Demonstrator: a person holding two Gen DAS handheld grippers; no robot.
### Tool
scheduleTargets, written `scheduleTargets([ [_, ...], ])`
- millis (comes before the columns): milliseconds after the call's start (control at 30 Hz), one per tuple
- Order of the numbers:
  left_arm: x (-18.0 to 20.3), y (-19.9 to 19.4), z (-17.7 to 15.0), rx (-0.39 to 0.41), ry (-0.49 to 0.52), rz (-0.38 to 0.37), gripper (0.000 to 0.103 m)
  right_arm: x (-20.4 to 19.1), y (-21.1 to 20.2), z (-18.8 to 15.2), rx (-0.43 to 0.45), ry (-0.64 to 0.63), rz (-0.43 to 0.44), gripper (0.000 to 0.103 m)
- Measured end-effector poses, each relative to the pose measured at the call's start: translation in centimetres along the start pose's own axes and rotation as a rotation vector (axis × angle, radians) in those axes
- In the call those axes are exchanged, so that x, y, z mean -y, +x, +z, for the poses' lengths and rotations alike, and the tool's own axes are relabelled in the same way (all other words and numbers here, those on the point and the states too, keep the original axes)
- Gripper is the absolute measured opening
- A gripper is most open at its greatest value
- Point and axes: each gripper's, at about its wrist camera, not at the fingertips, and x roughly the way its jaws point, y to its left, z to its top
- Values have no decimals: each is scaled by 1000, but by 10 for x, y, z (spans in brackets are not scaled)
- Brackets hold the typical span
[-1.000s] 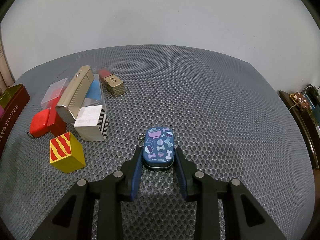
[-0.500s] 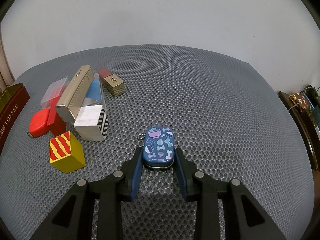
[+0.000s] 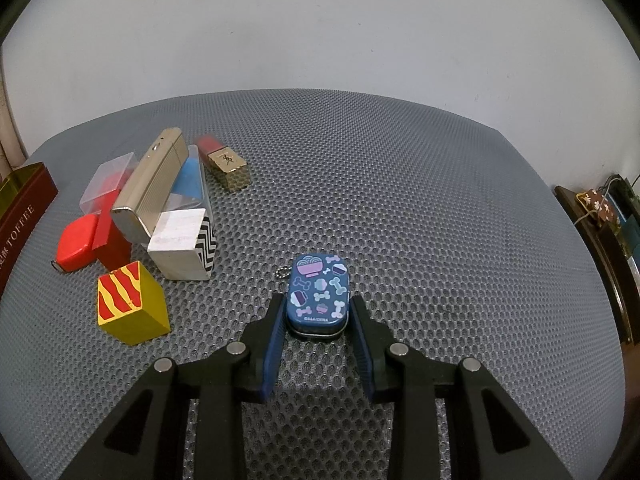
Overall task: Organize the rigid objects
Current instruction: 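Carry the pink block into the tin and open the left tool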
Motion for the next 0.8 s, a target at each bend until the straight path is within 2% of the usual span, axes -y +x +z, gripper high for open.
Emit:
scheduleTargets([
  [267, 3, -2, -3, 17, -1, 16, 29, -2, 4, 2, 0, -3, -4, 33],
  [433, 4, -8, -4, 27, 2, -4, 30, -4, 8, 2, -1, -5, -5, 33],
  [600, 5, -34, -14, 106, -13, -5, 31, 4, 13, 4, -1, -4, -4, 33],
  [800, -1, -66, -41, 192, -97, 29, 37, 7, 18, 5, 0, 3, 3, 32],
])
